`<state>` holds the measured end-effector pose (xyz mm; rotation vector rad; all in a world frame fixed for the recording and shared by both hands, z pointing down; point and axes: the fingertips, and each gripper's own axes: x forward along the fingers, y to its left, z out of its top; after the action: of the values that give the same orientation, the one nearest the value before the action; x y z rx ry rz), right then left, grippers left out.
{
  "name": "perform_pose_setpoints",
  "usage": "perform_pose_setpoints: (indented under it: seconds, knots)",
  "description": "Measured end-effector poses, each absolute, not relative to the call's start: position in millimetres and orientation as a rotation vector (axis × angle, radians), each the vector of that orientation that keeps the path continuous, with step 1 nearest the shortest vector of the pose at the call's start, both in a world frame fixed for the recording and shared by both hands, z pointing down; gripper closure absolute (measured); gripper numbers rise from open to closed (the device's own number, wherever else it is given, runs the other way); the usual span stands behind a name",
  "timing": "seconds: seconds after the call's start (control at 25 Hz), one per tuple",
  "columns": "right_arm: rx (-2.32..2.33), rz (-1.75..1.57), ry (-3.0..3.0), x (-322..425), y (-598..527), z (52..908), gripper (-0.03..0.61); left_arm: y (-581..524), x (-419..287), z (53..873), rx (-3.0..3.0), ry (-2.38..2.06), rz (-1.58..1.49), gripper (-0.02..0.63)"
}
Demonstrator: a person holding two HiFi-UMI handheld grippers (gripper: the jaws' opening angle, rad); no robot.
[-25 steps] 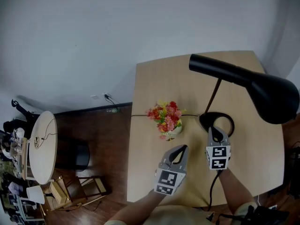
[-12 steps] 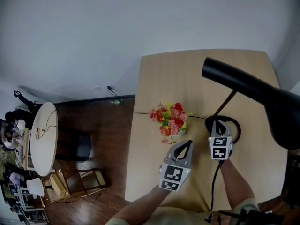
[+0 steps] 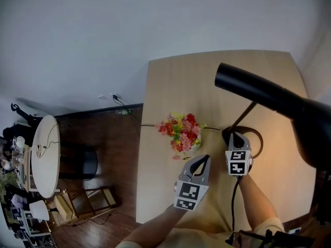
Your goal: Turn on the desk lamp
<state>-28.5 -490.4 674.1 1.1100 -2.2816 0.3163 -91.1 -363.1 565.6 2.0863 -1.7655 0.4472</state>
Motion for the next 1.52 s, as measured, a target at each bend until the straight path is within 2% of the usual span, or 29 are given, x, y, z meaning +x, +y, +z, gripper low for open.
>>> perform_pose_setpoints:
  seconds: [0.32,0.64,1.52]
  knots:
    - [1.16,0.339,-2.285,-29,-491,663,0.579,-360,-91,558,2.104,-1.764,0.442,0.615]
    - [1.225,0.27,-2.361,-27,-478,615,0.578,-355,-96,542,2.143,-1.773,0.403,0.615]
    - [1.459,0.127,-2.451,-16,-318,480,0.578,-257,-94,474,2.391,-1.619,0.169,0.615]
